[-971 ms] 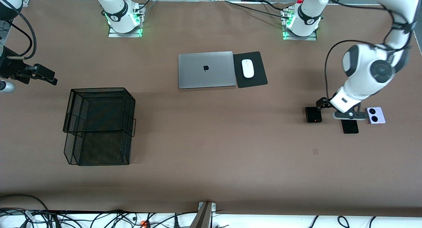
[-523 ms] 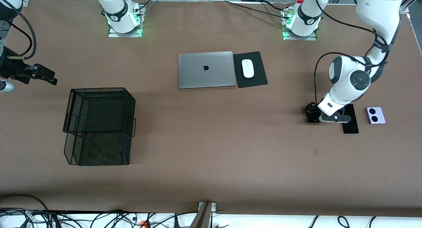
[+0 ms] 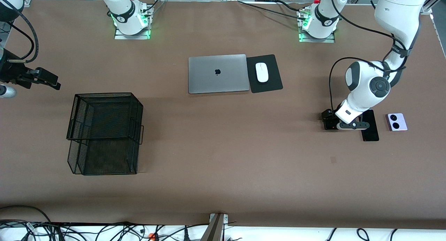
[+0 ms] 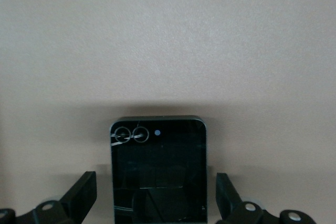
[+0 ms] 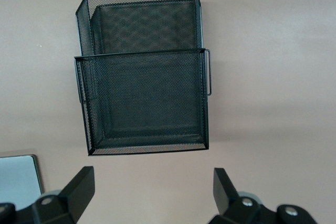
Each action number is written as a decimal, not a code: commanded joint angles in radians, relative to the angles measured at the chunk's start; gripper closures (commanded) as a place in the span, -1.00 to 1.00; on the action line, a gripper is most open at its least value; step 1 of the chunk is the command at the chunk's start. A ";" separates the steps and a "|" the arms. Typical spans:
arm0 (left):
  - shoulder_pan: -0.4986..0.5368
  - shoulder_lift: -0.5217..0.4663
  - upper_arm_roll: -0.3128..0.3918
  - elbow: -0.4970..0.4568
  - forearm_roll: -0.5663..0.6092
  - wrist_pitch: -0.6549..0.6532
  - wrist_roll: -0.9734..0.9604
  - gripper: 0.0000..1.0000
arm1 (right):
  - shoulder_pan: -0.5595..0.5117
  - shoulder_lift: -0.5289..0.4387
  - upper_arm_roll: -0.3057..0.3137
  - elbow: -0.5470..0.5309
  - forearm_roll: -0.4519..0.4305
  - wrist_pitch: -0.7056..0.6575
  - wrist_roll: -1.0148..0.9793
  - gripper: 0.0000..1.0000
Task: Place phones with both arms
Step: 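Lower the left gripper and grasp the black flip phone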
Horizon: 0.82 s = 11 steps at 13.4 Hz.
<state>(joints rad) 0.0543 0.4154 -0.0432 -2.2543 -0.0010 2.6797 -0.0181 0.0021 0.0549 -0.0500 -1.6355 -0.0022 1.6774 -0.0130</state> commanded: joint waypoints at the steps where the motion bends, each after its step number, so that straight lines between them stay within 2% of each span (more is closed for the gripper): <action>1: 0.013 0.020 -0.015 0.004 -0.028 0.026 0.024 -1.00 | 0.001 -0.006 -0.001 0.009 -0.002 -0.018 -0.004 -1.00; 7: 0.015 0.045 -0.015 0.004 -0.028 0.052 0.027 -1.00 | 0.001 -0.004 -0.001 0.008 -0.002 -0.016 -0.002 -1.00; 8: 0.013 0.045 -0.015 0.004 -0.028 0.051 0.027 -0.62 | 0.001 -0.004 -0.001 0.009 -0.002 -0.016 -0.002 -1.00; 9: 0.015 0.045 -0.015 0.005 -0.028 0.051 0.029 0.01 | 0.001 -0.004 -0.001 0.008 -0.002 -0.018 -0.002 -1.00; 10: 0.015 0.045 -0.015 0.007 -0.028 0.051 0.029 0.30 | 0.001 -0.004 -0.001 0.009 -0.002 -0.016 -0.002 -1.00; 11: 0.015 0.042 -0.015 0.012 -0.028 0.048 0.027 0.34 | 0.001 -0.004 -0.001 0.009 -0.002 -0.016 -0.002 -1.00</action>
<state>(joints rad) 0.0577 0.4469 -0.0464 -2.2521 -0.0022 2.7202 -0.0172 0.0021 0.0551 -0.0500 -1.6355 -0.0022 1.6772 -0.0130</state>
